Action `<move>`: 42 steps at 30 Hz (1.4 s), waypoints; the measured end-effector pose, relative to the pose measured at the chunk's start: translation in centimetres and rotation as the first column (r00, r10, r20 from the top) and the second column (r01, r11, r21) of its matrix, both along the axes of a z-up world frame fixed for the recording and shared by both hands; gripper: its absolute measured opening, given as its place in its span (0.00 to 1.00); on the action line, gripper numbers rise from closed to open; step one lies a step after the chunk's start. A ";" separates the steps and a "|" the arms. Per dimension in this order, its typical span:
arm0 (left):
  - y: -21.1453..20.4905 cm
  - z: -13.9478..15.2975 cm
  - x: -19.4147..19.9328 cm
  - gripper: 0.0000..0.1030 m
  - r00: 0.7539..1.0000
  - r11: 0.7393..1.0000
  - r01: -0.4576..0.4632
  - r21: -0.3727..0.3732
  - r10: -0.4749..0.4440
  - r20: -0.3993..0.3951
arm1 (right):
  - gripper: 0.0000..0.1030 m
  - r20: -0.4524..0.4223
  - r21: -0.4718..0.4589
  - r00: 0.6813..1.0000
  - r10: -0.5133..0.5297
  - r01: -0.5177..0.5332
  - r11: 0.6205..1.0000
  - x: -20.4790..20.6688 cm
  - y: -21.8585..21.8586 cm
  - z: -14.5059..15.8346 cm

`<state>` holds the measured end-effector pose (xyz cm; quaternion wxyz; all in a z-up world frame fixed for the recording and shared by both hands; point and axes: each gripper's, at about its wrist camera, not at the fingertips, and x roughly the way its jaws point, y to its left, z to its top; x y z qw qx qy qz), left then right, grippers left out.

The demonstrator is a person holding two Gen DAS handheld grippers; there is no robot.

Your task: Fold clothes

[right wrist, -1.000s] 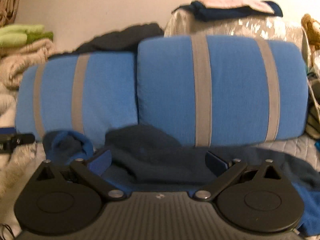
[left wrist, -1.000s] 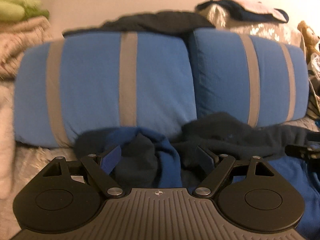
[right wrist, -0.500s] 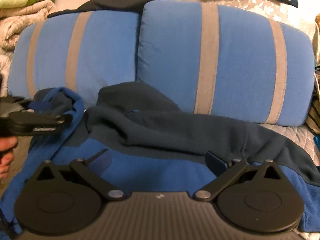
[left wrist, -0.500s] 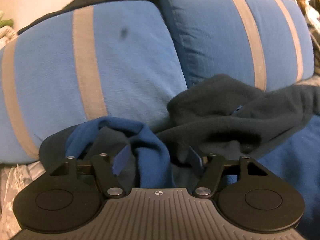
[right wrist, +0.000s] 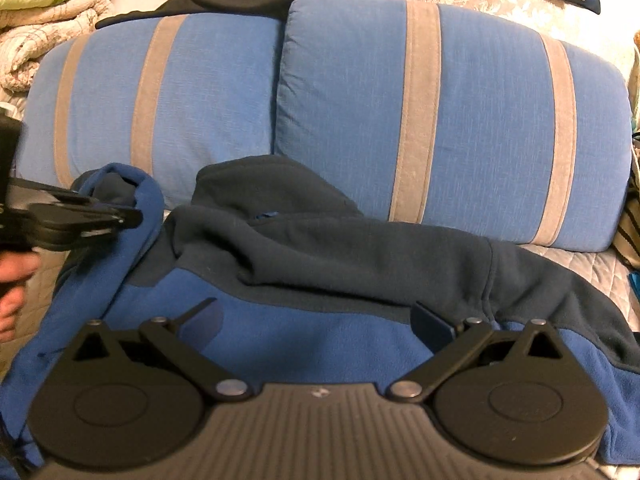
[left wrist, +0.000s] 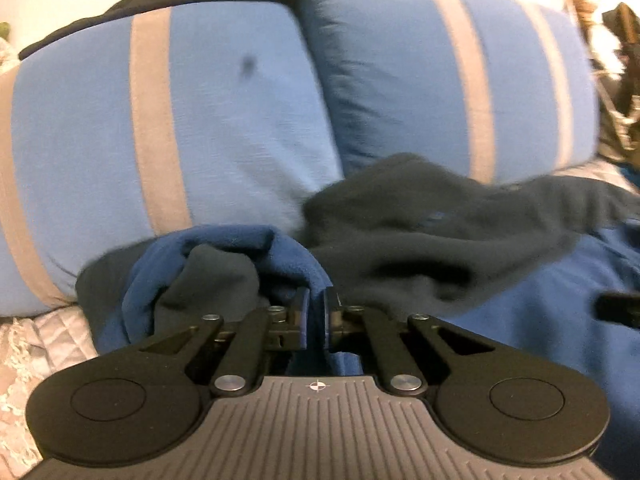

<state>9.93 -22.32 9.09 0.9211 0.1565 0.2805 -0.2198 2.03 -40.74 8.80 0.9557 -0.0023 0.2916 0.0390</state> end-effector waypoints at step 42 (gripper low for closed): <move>20.6 -8.3 12.2 0.52 0.888 0.686 -0.459 -0.565 0.344 -0.305 | 1.00 -0.042 -0.042 0.996 0.073 -0.075 0.996 -0.1 1.5 0.0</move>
